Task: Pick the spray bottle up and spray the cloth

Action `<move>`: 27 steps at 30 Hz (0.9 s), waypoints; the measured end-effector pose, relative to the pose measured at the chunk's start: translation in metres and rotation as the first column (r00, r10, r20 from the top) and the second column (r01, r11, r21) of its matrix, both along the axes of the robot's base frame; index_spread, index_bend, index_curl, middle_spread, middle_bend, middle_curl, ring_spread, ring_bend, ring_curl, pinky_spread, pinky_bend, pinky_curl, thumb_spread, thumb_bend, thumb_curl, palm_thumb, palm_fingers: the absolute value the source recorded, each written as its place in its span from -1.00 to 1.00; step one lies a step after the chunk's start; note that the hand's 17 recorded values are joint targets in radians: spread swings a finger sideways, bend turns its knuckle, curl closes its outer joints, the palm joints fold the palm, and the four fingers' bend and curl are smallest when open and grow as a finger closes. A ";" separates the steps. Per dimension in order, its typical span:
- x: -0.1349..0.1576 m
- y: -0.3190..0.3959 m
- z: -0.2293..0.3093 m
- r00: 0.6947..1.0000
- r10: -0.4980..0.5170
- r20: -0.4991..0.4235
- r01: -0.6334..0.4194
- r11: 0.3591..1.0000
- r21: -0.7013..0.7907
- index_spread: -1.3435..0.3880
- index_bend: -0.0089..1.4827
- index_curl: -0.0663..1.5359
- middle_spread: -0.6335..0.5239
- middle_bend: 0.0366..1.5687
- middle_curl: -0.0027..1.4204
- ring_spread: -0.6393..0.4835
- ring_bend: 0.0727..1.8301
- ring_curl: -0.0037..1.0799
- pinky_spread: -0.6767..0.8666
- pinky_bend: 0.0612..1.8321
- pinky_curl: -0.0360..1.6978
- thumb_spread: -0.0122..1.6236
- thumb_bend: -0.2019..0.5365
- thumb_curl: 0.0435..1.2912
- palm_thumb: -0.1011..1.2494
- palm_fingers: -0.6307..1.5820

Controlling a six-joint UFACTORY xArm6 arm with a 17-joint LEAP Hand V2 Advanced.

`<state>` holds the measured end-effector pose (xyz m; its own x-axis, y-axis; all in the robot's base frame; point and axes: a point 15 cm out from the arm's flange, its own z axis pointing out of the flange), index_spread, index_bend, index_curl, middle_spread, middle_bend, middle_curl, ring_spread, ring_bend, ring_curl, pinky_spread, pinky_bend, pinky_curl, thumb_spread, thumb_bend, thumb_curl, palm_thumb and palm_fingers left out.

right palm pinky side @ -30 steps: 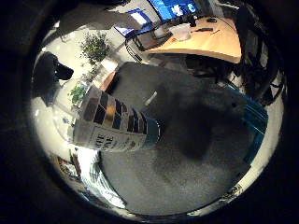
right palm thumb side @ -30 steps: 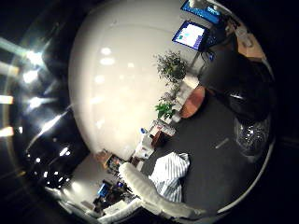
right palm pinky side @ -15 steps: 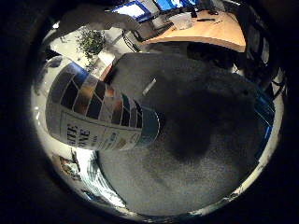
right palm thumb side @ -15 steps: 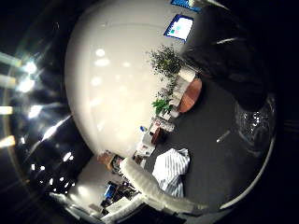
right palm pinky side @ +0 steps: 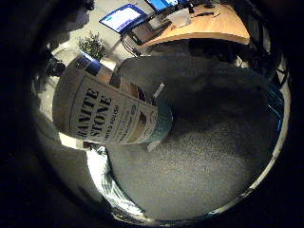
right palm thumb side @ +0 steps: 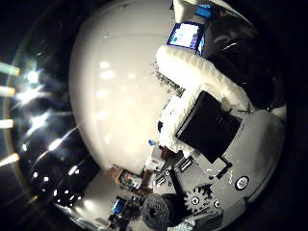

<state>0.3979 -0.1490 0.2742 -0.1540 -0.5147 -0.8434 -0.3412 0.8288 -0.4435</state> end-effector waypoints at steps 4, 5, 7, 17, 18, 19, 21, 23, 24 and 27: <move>0.003 0.007 0.002 1.000 0.028 0.014 -0.028 1.000 0.011 -0.12 -0.22 -0.26 -0.41 0.42 -0.14 -0.32 0.40 -0.09 -0.86 0.23 -0.71 0.63 -0.48 -0.51 0.37 0.81; 0.003 0.008 0.002 0.999 0.032 0.015 -0.032 0.999 0.011 -0.09 -0.08 -0.21 -0.38 0.44 -0.13 -0.30 0.40 -0.08 -0.82 0.25 -0.68 0.64 -0.47 -0.50 0.37 0.82; 0.004 0.012 0.003 0.999 0.044 0.020 -0.044 0.999 0.012 -0.01 0.14 -0.13 -0.35 0.48 -0.12 -0.28 0.42 -0.05 -0.76 0.29 -0.62 0.66 -0.46 -0.45 0.41 0.80; 0.010 0.019 0.016 0.996 0.082 0.040 -0.082 0.997 -0.002 0.15 0.39 -0.07 -0.26 0.63 -0.10 -0.24 0.51 0.04 -0.63 0.37 -0.45 0.61 -0.47 -0.17 0.52 0.72; 0.009 0.019 0.016 0.996 0.083 0.038 -0.083 0.997 -0.002 0.16 0.39 -0.07 -0.26 0.63 -0.10 -0.24 0.51 0.05 -0.63 0.37 -0.45 0.60 -0.47 -0.15 0.52 0.71; 0.009 0.019 0.016 0.996 0.083 0.037 -0.083 0.997 -0.001 0.17 0.40 -0.07 -0.25 0.64 -0.10 -0.23 0.51 0.05 -0.63 0.37 -0.44 0.60 -0.47 -0.13 0.53 0.71; 0.009 0.018 0.016 0.996 0.083 0.034 -0.083 0.997 -0.003 0.17 0.41 -0.07 -0.25 0.65 -0.10 -0.23 0.52 0.06 -0.62 0.37 -0.42 0.58 -0.47 -0.09 0.52 0.71; 0.010 0.016 0.021 0.996 0.083 0.042 -0.082 0.997 -0.008 0.18 0.43 -0.08 -0.25 0.65 -0.11 -0.23 0.51 0.06 -0.61 0.36 -0.41 0.57 -0.47 -0.06 0.53 0.71; 0.011 0.015 0.023 0.995 0.083 0.046 -0.082 0.997 -0.011 0.19 0.44 -0.08 -0.25 0.65 -0.11 -0.23 0.51 0.06 -0.61 0.36 -0.41 0.57 -0.47 -0.04 0.53 0.71; 0.011 0.017 0.025 0.995 0.091 0.049 -0.091 0.996 -0.002 0.19 0.45 -0.09 -0.25 0.66 -0.11 -0.23 0.51 0.07 -0.61 0.36 -0.39 0.56 -0.47 -0.01 0.52 0.70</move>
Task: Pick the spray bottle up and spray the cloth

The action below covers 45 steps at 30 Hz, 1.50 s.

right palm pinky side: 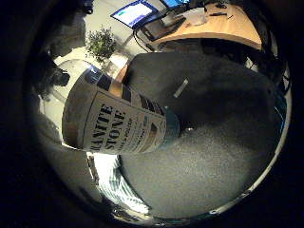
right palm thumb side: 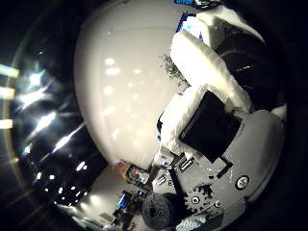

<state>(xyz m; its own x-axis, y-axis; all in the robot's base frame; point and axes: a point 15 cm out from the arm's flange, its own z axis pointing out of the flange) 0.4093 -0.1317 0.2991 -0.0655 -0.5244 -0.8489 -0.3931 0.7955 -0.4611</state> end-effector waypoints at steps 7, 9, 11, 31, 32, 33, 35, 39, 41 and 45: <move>-0.001 0.000 0.004 1.000 0.000 0.001 0.000 1.000 0.013 0.20 0.47 -0.10 -0.25 0.67 -0.11 -0.23 0.52 0.08 -0.61 0.34 -0.37 0.53 -0.47 0.08 0.50 0.70; -0.002 0.001 0.007 1.000 0.012 -0.006 -0.012 1.000 0.016 0.20 0.47 -0.11 -0.24 0.67 -0.12 -0.23 0.52 0.08 -0.61 0.34 -0.36 0.52 -0.47 0.10 0.51 0.70; -0.004 0.004 0.012 0.999 0.036 -0.024 -0.035 0.999 0.018 0.20 0.47 -0.11 -0.24 0.67 -0.12 -0.23 0.52 0.08 -0.62 0.33 -0.36 0.50 -0.48 0.12 0.50 0.70; -0.035 0.031 0.105 0.930 0.251 -0.269 -0.295 0.945 -0.139 0.19 0.46 -0.12 -0.25 0.68 -0.12 -0.24 0.53 0.09 -0.61 0.34 -0.32 0.24 -0.49 0.31 0.51 0.69; -0.039 0.037 0.110 0.920 0.268 -0.286 -0.319 0.936 -0.147 0.19 0.46 -0.12 -0.25 0.68 -0.12 -0.24 0.53 0.09 -0.60 0.34 -0.32 0.24 -0.48 0.32 0.51 0.69; -0.042 0.044 0.118 0.911 0.285 -0.297 -0.342 0.926 -0.161 0.19 0.46 -0.12 -0.25 0.69 -0.12 -0.24 0.53 0.09 -0.60 0.34 -0.32 0.24 -0.48 0.32 0.51 0.69; -0.046 0.058 0.138 0.902 0.306 -0.305 -0.373 0.908 -0.192 0.19 0.46 -0.11 -0.25 0.69 -0.12 -0.23 0.53 0.09 -0.60 0.34 -0.32 0.24 -0.48 0.33 0.51 0.69; -0.054 0.088 0.168 0.870 0.356 -0.341 -0.445 0.865 -0.232 0.19 0.45 -0.11 -0.25 0.69 -0.12 -0.24 0.53 0.09 -0.60 0.34 -0.32 0.23 -0.49 0.34 0.51 0.69; -0.056 0.107 0.184 0.855 0.385 -0.347 -0.477 0.847 -0.235 0.19 0.45 -0.11 -0.25 0.69 -0.11 -0.24 0.53 0.09 -0.60 0.34 -0.32 0.22 -0.49 0.34 0.52 0.69; -0.058 0.135 0.205 0.833 0.416 -0.365 -0.519 0.816 -0.254 0.18 0.44 -0.10 -0.25 0.69 -0.11 -0.24 0.53 0.09 -0.60 0.34 -0.31 0.21 -0.49 0.35 0.52 0.69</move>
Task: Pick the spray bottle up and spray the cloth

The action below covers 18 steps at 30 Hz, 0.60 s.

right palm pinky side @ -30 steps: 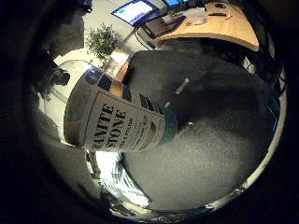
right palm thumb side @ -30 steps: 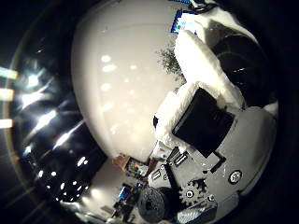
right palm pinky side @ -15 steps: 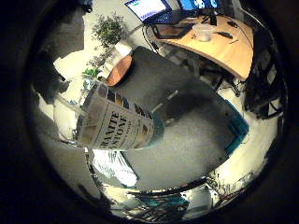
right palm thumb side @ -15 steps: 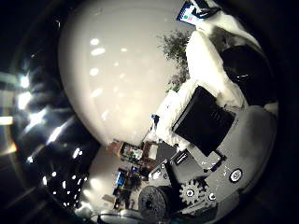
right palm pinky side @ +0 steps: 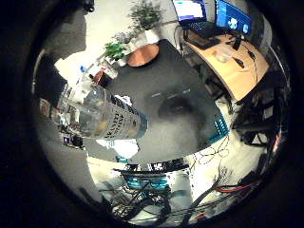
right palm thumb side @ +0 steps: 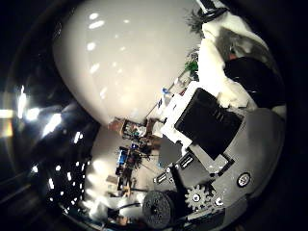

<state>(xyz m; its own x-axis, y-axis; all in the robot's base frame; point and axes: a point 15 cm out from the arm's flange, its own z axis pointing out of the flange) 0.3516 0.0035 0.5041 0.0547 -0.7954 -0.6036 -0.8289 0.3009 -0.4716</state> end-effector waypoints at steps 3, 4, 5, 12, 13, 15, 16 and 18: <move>-0.001 0.015 0.010 0.999 0.031 -0.017 -0.032 0.998 -0.046 0.18 0.44 -0.10 -0.25 0.69 -0.11 -0.24 0.53 0.09 -0.60 0.34 -0.31 0.21 -0.49 0.35 0.52 0.69; 0.000 0.021 0.013 0.999 0.041 -0.024 -0.042 0.998 -0.053 0.18 0.44 -0.10 -0.25 0.69 -0.11 -0.24 0.53 0.09 -0.60 0.34 -0.31 0.21 -0.49 0.36 0.52 0.69; 0.002 0.026 0.014 0.998 0.050 -0.033 -0.051 0.997 -0.057 0.18 0.44 -0.09 -0.25 0.69 -0.11 -0.24 0.53 0.09 -0.60 0.34 -0.31 0.20 -0.49 0.36 0.52 0.68; 0.023 0.032 -0.004 0.986 0.053 -0.156 -0.073 0.990 -0.123 0.18 0.44 -0.09 -0.25 0.68 -0.11 -0.24 0.53 0.10 -0.60 0.34 -0.31 0.16 -0.49 0.36 0.52 0.68; 0.026 0.033 -0.010 0.982 0.056 -0.180 -0.081 0.988 -0.133 0.18 0.44 -0.09 -0.25 0.68 -0.11 -0.24 0.53 0.10 -0.60 0.34 -0.31 0.16 -0.49 0.36 0.52 0.68; 0.032 0.032 -0.023 0.972 0.057 -0.227 -0.094 0.983 -0.157 0.18 0.44 -0.08 -0.25 0.68 -0.11 -0.24 0.53 0.10 -0.60 0.34 -0.31 0.15 -0.49 0.36 0.53 0.68; 0.033 0.030 -0.028 0.967 0.054 -0.250 -0.100 0.979 -0.176 0.19 0.44 -0.08 -0.25 0.68 -0.11 -0.24 0.53 0.10 -0.60 0.34 -0.31 0.14 -0.49 0.36 0.53 0.68; 0.037 0.027 -0.048 0.946 0.052 -0.320 -0.127 0.967 -0.220 0.19 0.44 -0.08 -0.25 0.68 -0.11 -0.24 0.53 0.10 -0.60 0.34 -0.31 0.14 -0.49 0.37 0.53 0.68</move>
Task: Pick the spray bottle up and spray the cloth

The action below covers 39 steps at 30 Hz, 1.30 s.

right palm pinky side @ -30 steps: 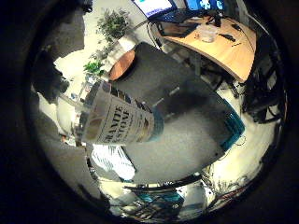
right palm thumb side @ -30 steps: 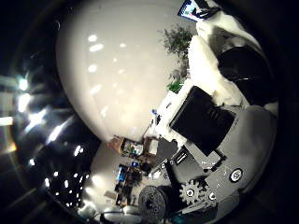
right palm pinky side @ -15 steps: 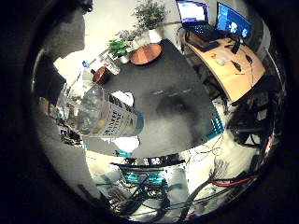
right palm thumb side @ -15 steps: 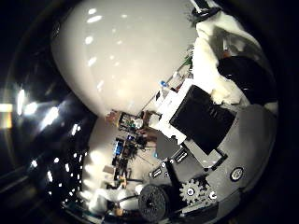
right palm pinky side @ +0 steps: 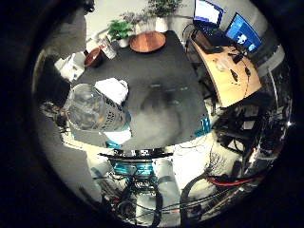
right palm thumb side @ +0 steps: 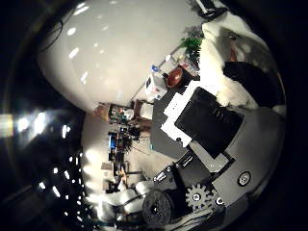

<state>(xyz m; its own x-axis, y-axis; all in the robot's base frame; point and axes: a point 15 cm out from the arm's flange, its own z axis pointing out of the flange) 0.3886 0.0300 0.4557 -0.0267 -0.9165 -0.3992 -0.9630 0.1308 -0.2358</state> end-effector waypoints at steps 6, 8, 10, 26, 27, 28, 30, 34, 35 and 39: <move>0.009 0.006 -0.048 0.981 0.063 -0.184 -0.074 0.996 -0.054 0.19 0.43 -0.08 -0.25 0.68 -0.11 -0.24 0.53 0.10 -0.60 0.34 -0.31 0.10 -0.50 0.37 0.53 0.68; 0.013 0.009 -0.061 0.971 0.079 -0.224 -0.093 0.994 -0.051 0.19 0.43 -0.08 -0.25 0.68 -0.11 -0.24 0.53 0.10 -0.60 0.34 -0.31 0.09 -0.50 0.37 0.53 0.68; 0.018 0.014 -0.072 0.963 0.090 -0.253 -0.105 0.993 -0.047 0.19 0.43 -0.08 -0.25 0.68 -0.11 -0.24 0.53 0.10 -0.60 0.34 -0.31 0.09 -0.50 0.37 0.53 0.68; 0.031 0.019 -0.039 0.966 0.110 -0.235 -0.122 0.992 -0.039 0.19 0.43 -0.07 -0.26 0.68 -0.11 -0.24 0.53 0.10 -0.60 0.34 -0.31 0.05 -0.50 0.37 0.53 0.68; 0.029 0.017 -0.036 0.966 0.109 -0.234 -0.121 0.992 -0.037 0.19 0.43 -0.07 -0.26 0.68 -0.11 -0.24 0.53 0.10 -0.60 0.34 -0.31 0.05 -0.50 0.37 0.53 0.68; 0.027 0.017 -0.031 0.968 0.109 -0.227 -0.120 0.992 -0.035 0.18 0.43 -0.07 -0.26 0.68 -0.11 -0.24 0.53 0.10 -0.60 0.34 -0.31 0.05 -0.50 0.37 0.53 0.68; 0.022 0.016 -0.020 0.970 0.113 -0.213 -0.122 0.992 -0.029 0.18 0.43 -0.08 -0.26 0.68 -0.11 -0.24 0.53 0.10 -0.60 0.34 -0.31 0.05 -0.50 0.37 0.53 0.68; 0.006 0.008 0.004 0.976 0.126 -0.179 -0.129 0.992 -0.006 0.19 0.44 -0.08 -0.26 0.68 -0.11 -0.24 0.53 0.10 -0.60 0.34 -0.31 0.05 -0.50 0.37 0.53 0.68; 0.003 0.006 0.009 0.977 0.130 -0.168 -0.132 0.991 0.000 0.19 0.44 -0.08 -0.26 0.68 -0.11 -0.24 0.53 0.10 -0.60 0.34 -0.31 0.05 -0.50 0.37 0.53 0.68; -0.007 -0.002 0.025 0.984 0.137 -0.117 -0.137 0.991 0.010 0.19 0.44 -0.08 -0.26 0.68 -0.10 -0.24 0.53 0.10 -0.61 0.33 -0.31 0.08 -0.51 0.36 0.48 0.68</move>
<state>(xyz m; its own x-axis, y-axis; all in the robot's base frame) 0.3818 0.0284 0.4809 0.0524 -0.9141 -0.4021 -0.9927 -0.0038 -0.1206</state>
